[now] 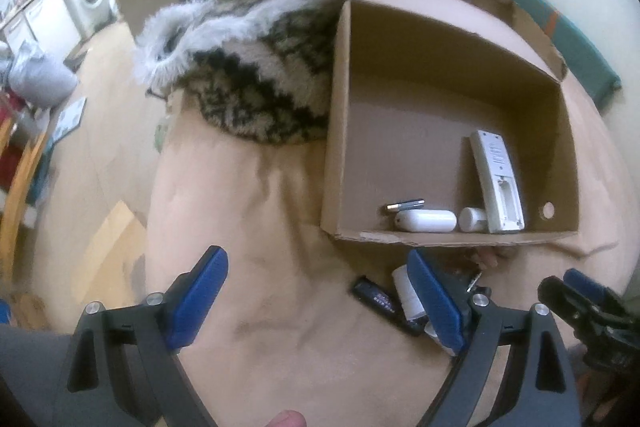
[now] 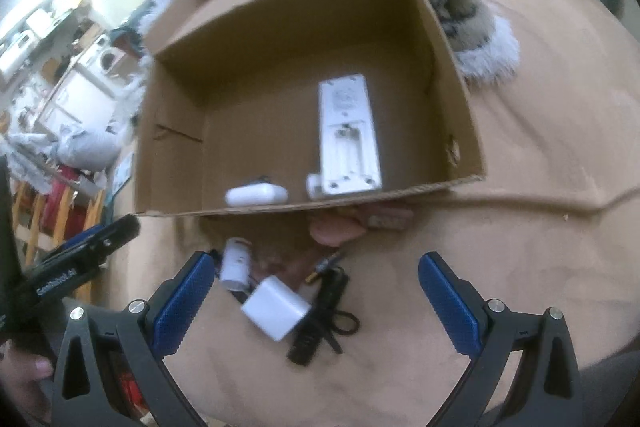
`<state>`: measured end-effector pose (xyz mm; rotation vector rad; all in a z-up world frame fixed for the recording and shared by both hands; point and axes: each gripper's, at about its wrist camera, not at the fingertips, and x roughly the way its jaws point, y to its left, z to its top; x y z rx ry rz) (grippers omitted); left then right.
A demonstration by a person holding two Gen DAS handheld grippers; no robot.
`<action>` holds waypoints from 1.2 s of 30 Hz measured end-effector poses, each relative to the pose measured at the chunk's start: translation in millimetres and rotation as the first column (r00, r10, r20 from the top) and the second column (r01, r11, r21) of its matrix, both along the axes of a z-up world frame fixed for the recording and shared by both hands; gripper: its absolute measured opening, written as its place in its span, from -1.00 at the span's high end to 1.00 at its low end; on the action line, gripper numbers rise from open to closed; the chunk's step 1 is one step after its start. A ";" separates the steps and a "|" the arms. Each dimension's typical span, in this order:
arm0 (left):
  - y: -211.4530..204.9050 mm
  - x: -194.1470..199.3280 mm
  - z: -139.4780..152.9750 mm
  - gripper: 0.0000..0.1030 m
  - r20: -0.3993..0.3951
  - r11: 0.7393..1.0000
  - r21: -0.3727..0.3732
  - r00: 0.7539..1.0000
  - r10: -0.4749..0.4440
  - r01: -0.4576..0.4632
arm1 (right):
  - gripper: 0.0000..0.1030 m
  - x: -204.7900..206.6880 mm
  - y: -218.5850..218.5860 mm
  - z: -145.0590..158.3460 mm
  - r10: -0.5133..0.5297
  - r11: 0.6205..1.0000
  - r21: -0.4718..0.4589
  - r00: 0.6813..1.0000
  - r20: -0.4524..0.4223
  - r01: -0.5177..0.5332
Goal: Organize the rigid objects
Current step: 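Withdraw both tools and move left tool to the white pill bottle, then grasp the white pill bottle with left tool while right tool grasps black flashlight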
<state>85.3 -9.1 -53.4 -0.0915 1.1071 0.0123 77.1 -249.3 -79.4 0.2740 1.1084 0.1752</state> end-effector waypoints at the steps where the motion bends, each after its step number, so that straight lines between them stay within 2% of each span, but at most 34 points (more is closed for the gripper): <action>1: -0.7 1.6 -3.7 -0.75 -0.011 1.000 -0.001 1.000 0.000 0.000 | -1.00 2.0 -1.8 -2.2 -0.011 1.000 -0.003 1.000 -0.007 0.011; 8: -19.1 8.2 -37.4 -0.75 -0.121 0.997 -0.011 0.989 -0.079 0.079 | -1.00 11.7 -5.2 -18.9 -0.034 0.999 -0.005 0.998 -0.060 0.034; 11: -21.7 14.3 -47.7 -0.74 -0.160 0.994 -0.098 0.985 -0.070 0.055 | -1.00 13.5 -5.4 -23.0 -0.031 1.000 -0.002 0.997 -0.073 0.031; 12: -24.7 16.4 -49.5 -0.70 -0.170 0.990 -0.129 0.982 -0.080 0.058 | -1.00 13.7 -6.3 -23.6 -0.034 0.999 0.005 0.997 -0.076 0.034; 14: -37.1 20.1 -51.4 -0.43 -0.178 0.982 -0.165 0.977 -0.120 0.091 | -1.00 14.2 -9.1 -24.6 -0.043 0.999 0.017 0.996 -0.081 0.045; 15: -43.6 21.5 -52.4 -0.34 -0.181 0.980 -0.165 0.974 -0.139 0.110 | -1.00 14.4 -10.5 -25.2 -0.048 0.998 0.022 0.995 -0.084 0.050; 20: -69.7 28.9 -66.7 -0.31 -0.215 0.976 -0.145 0.958 -0.192 0.163 | -1.00 15.6 -19.7 -28.7 -0.076 0.995 0.055 0.992 -0.104 0.082; 23: -79.0 31.4 -81.7 -0.15 -0.253 0.976 -0.123 0.946 -0.204 0.178 | -1.00 15.3 -23.1 -30.2 -0.080 0.995 0.053 0.991 -0.110 0.086; 24: -80.1 31.0 -84.3 -0.01 -0.250 0.978 -0.105 0.947 -0.201 0.180 | -1.00 14.0 -21.9 -29.0 -0.079 0.995 0.051 0.991 -0.111 0.085; 25: -81.2 30.3 -85.2 0.33 -0.238 0.979 -0.081 0.950 -0.200 0.185 | -1.00 15.1 -21.7 -29.5 -0.078 0.995 0.049 0.990 -0.115 0.084; 26: -82.3 29.9 -86.2 0.49 -0.234 0.978 -0.074 0.949 -0.209 0.198 | -1.00 15.2 -21.3 -30.3 -0.076 0.996 0.047 0.990 -0.118 0.082; 29: -80.9 29.7 -84.8 0.53 -0.247 0.975 -0.099 0.944 -0.217 0.198 | -1.00 17.7 -18.2 -33.2 -0.074 0.996 0.039 0.990 -0.124 0.079; 36: -71.5 12.0 -66.1 0.53 -0.207 0.983 -0.050 0.961 -0.185 0.179 | -1.00 15.5 -14.9 -34.6 -0.068 0.997 0.024 0.990 -0.126 0.071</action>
